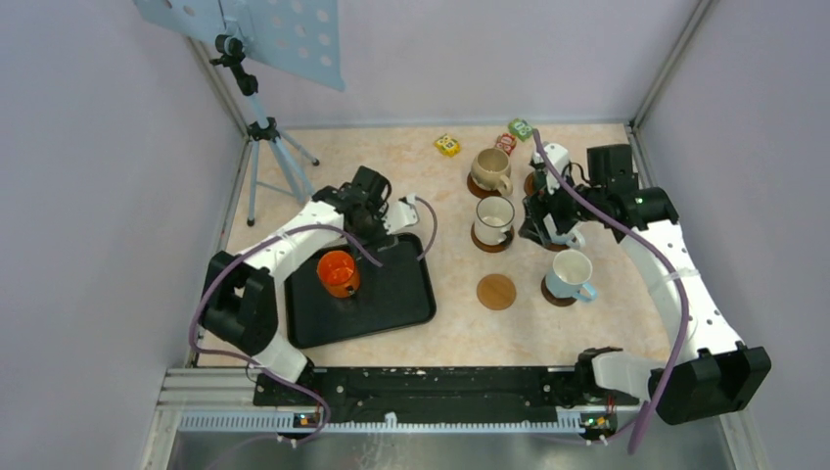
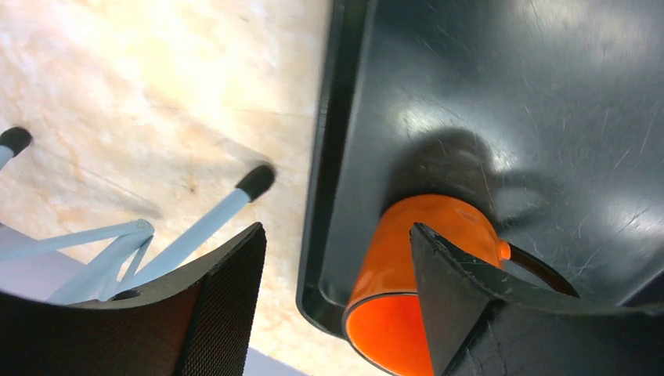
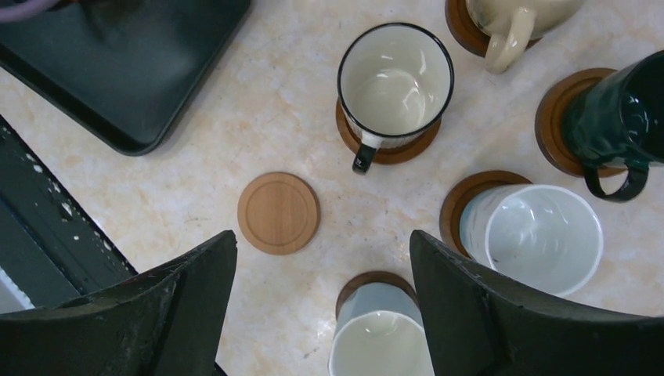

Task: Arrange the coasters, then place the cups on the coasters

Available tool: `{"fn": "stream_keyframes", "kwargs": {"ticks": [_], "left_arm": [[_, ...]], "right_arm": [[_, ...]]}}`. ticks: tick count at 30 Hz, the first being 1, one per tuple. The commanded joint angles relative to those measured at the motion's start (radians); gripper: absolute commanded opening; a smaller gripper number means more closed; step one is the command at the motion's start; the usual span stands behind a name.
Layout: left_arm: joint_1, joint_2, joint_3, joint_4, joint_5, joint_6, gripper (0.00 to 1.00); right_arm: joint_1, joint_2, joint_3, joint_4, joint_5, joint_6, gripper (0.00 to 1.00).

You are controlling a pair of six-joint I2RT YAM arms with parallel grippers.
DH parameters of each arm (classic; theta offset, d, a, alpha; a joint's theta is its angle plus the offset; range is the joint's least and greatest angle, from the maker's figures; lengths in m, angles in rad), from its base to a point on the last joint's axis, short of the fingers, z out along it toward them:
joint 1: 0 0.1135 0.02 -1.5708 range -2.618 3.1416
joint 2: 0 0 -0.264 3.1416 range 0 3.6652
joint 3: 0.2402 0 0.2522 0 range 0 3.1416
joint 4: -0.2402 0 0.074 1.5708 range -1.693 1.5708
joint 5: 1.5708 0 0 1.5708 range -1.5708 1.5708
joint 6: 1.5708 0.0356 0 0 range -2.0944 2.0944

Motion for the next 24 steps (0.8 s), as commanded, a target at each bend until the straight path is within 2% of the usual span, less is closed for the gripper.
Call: {"fn": "stream_keyframes", "kwargs": {"ticks": [1, 4, 11, 19, 24], "left_arm": [[0.101, -0.047, 0.13, -0.041, 0.191, -0.125, 0.75], [0.179, -0.106, 0.152, -0.086, 0.315, -0.2, 0.76], [0.397, -0.323, 0.058, -0.055, 0.489, -0.324, 0.87], [0.628, -0.415, -0.022, -0.033, 0.553, -0.424, 0.99], [0.703, -0.421, -0.048, -0.004, 0.527, -0.508, 0.99]], "right_arm": [[0.058, -0.024, -0.024, 0.117, -0.015, 0.08, 0.8], [0.127, -0.015, -0.029, 0.17, 0.031, 0.116, 0.79], [0.379, 0.09, 0.045, 0.214, 0.173, 0.139, 0.79], [0.715, 0.288, 0.154, 0.3, 0.366, 0.188, 0.79], [0.898, 0.471, 0.248, 0.364, 0.493, 0.281, 0.79]]}}
